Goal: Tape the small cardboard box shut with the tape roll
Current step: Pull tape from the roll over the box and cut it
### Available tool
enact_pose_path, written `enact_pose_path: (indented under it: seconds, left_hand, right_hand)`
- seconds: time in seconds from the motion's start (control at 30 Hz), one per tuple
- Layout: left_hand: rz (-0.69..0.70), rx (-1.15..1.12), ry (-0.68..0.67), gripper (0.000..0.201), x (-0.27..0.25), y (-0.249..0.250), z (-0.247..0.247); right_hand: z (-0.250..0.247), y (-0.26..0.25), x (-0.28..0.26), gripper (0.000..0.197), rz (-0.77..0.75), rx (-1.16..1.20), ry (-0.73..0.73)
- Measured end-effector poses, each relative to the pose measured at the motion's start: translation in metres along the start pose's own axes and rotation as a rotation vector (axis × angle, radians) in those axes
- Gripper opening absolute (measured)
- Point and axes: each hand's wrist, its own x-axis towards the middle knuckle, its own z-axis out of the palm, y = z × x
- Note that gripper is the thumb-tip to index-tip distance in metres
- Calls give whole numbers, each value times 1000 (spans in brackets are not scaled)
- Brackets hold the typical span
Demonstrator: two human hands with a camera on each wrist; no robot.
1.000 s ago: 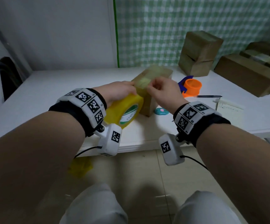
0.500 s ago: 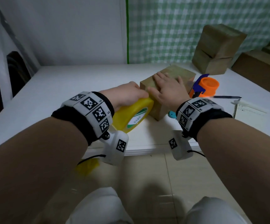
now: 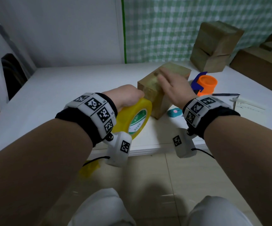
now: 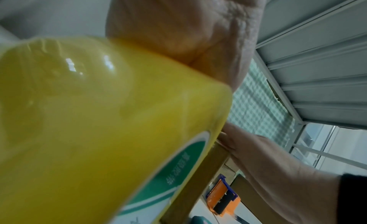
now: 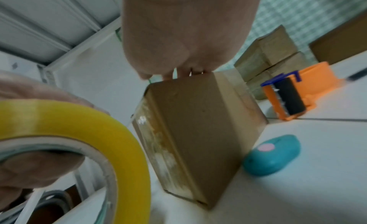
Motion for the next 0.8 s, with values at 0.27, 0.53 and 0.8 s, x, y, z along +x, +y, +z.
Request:
enact_pose_path:
  seconds: [0.27,0.53,0.8]
  left_hand:
    - [-10,-40,-2,39,-9,3,0]
    - [-18,-116,-18,37,-11,1,-1]
    - [-91,-261,-33,40,-14,3,-2]
  right_hand:
    - [7,39,-15,32,359,-303,-162]
    - [14,42,-29,38,245,-452,-405]
    - [-8,31,-37,34,255,-325,-322]
